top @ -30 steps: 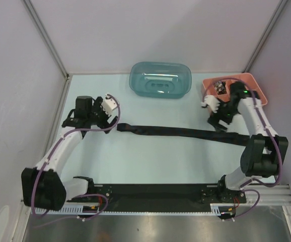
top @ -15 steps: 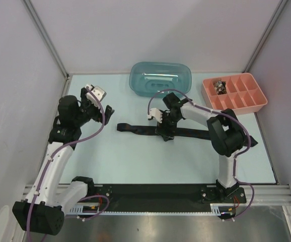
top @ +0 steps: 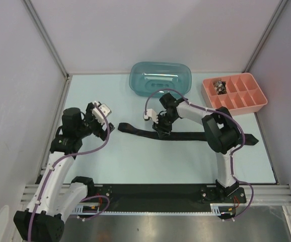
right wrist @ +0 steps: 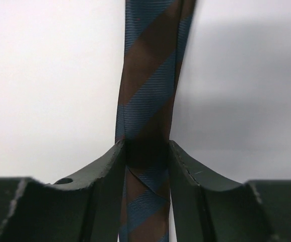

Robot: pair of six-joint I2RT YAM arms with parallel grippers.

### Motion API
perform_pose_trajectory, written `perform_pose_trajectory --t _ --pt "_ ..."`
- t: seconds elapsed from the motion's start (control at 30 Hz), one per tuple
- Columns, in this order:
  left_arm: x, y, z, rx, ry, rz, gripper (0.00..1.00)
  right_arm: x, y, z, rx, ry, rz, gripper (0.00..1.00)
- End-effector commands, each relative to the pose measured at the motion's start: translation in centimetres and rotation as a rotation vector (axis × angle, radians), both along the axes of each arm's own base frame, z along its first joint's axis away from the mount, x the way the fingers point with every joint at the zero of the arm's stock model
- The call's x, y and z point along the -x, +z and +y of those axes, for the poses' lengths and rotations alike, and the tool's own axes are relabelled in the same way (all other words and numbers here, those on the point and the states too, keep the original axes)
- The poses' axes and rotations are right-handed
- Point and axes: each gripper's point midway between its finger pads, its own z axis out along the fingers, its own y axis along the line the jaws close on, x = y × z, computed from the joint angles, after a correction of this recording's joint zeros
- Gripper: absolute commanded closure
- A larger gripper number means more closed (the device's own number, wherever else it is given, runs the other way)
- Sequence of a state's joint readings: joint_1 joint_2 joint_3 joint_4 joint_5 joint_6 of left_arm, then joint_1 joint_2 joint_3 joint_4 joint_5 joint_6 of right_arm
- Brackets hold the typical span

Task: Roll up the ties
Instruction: Roll the tie at the center of the board.

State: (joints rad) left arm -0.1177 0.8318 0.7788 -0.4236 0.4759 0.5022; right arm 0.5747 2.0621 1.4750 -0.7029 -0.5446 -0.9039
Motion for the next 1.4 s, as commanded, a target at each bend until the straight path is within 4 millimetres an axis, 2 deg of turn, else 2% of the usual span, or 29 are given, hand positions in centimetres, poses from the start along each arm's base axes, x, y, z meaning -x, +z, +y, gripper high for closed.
perform_pose_trajectory --t 0.0,0.07,0.13,0.2,0.3,0.4,0.43,0.5,0.6,0.77,0.83,0.93,1.0,1.03,1.1,1.13,1.27,1.3,1.37 --pt "3.6 -2.5 -1.0 -0.100 -0.212 0.002 0.06 7.7 -0.5 -3.1 0.052 0.079 0.198 0.59" --pt "4.7 -3.7 -1.4 -0.105 -0.263 0.025 0.06 9.1 -0.4 -3.9 0.063 0.082 0.210 0.59" --pt "5.2 -4.4 -1.7 -0.127 -0.295 0.025 0.06 9.2 -0.5 -4.2 0.066 0.073 0.196 0.59" --pt "5.5 -5.5 -2.2 -0.139 -0.340 0.040 0.06 8.6 -0.9 -4.2 0.066 0.050 0.157 0.58" --pt "5.7 -6.0 -3.5 -0.157 -0.431 0.038 0.06 6.7 -1.2 -3.5 0.075 0.006 0.103 0.55" --pt "4.7 -7.1 -4.5 -0.174 -0.475 0.073 0.10 4.6 -1.0 -2.4 0.062 -0.028 0.028 0.54" --pt "3.9 -7.9 -4.8 -0.178 -0.479 0.094 0.14 4.0 -0.9 -2.1 0.066 -0.034 -0.001 0.53" --pt "2.8 -7.8 -5.2 -0.170 -0.468 0.096 0.18 3.0 -0.9 -1.4 0.069 -0.042 -0.039 0.53" --pt "1.0 -8.7 -5.7 -0.180 -0.468 0.097 0.26 2.0 -0.4 -0.8 0.056 -0.048 -0.071 0.52" --pt "-1.2 -10.7 -6.4 -0.202 -0.472 0.153 0.37 3.0 1.1 -1.0 0.033 -0.024 -0.067 0.45" --pt "-1.3 -11.2 -6.3 -0.216 -0.474 0.187 0.44 3.5 2.3 -0.8 0.005 -0.019 -0.059 0.44" --pt "0.0 -13.0 -5.5 -0.274 -0.520 0.252 0.53 4.5 3.5 -0.6 -0.022 -0.015 -0.037 0.43" --pt "0.7 -13.7 -4.9 -0.313 -0.546 0.267 0.58 5.5 4.0 -0.5 -0.026 -0.009 -0.003 0.37" --pt "1.7 -14.4 -4.4 -0.329 -0.559 0.308 0.59 6.1 4.1 -0.5 -0.020 0.004 0.004 0.34" --pt "2.4 -14.8 -3.6 -0.361 -0.567 0.323 0.64 7.2 3.4 -1.2 0.011 0.014 0.025 0.26" --pt "3.5 -15.6 -2.9 -0.367 -0.562 0.369 0.65 7.4 3.1 -1.5 0.021 0.014 0.028 0.25" --pt "5.8 -17.3 -1.0 -0.415 -0.564 0.434 0.69 7.5 1.9 -2.8 0.057 0.005 0.017 0.18" --pt "6.4 -17.4 -0.8 -0.414 -0.567 0.452 0.71 7.6 1.6 -3.1 0.070 0.004 0.013 0.14" --pt "6.6 -16.8 -0.6 -0.397 -0.555 0.454 0.71 7.3 1.0 -3.3 0.079 0.000 -0.006 0.12"
